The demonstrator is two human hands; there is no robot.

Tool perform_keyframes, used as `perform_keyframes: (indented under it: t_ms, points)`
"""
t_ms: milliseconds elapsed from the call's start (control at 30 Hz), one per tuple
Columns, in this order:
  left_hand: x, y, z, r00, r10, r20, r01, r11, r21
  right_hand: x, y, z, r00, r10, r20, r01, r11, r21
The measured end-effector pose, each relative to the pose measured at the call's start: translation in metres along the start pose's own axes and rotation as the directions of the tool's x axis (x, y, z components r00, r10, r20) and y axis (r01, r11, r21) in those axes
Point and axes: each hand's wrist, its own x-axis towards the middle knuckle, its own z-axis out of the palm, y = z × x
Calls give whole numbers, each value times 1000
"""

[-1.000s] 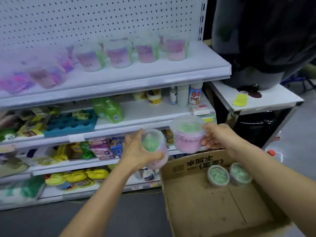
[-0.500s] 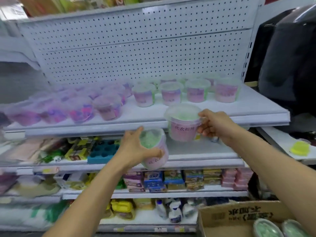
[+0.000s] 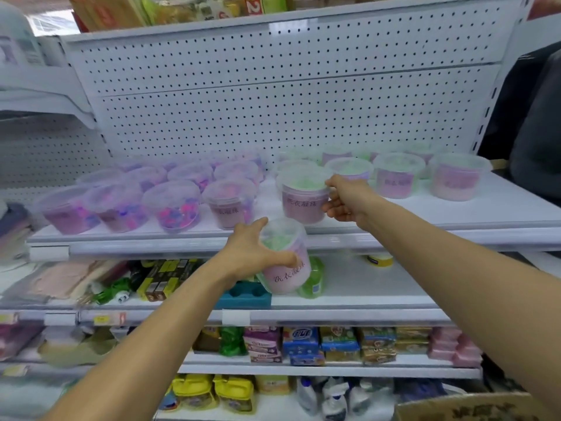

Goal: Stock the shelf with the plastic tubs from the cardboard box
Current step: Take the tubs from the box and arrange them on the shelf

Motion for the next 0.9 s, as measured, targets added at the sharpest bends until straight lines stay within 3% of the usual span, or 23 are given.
perform_keyframes:
  t_ms: [333,500,567,733,900]
  points:
    - [12,-13,-10,1000,-17,22,20,990,-141,27,15,15,997,78,2,-78,996,-38]
    - [7,-9,-12,1000,12,9,-11,987,-158,8,12,3,1000,-10,-15,4,932,-363]
    - [3,-5,-11,1000,30,8,-29,991,-132,-8,7,-4,997,-62,40,73,911,-406]
    - [-3,23,-6,986,167,-20,-165,984,70,-43,-5,-17,938,87,335,72,898,-434]
    - [-2,52,1,959,283,12,-282,949,139,-46,-4,-32,947,-5,320,101,953,-286]
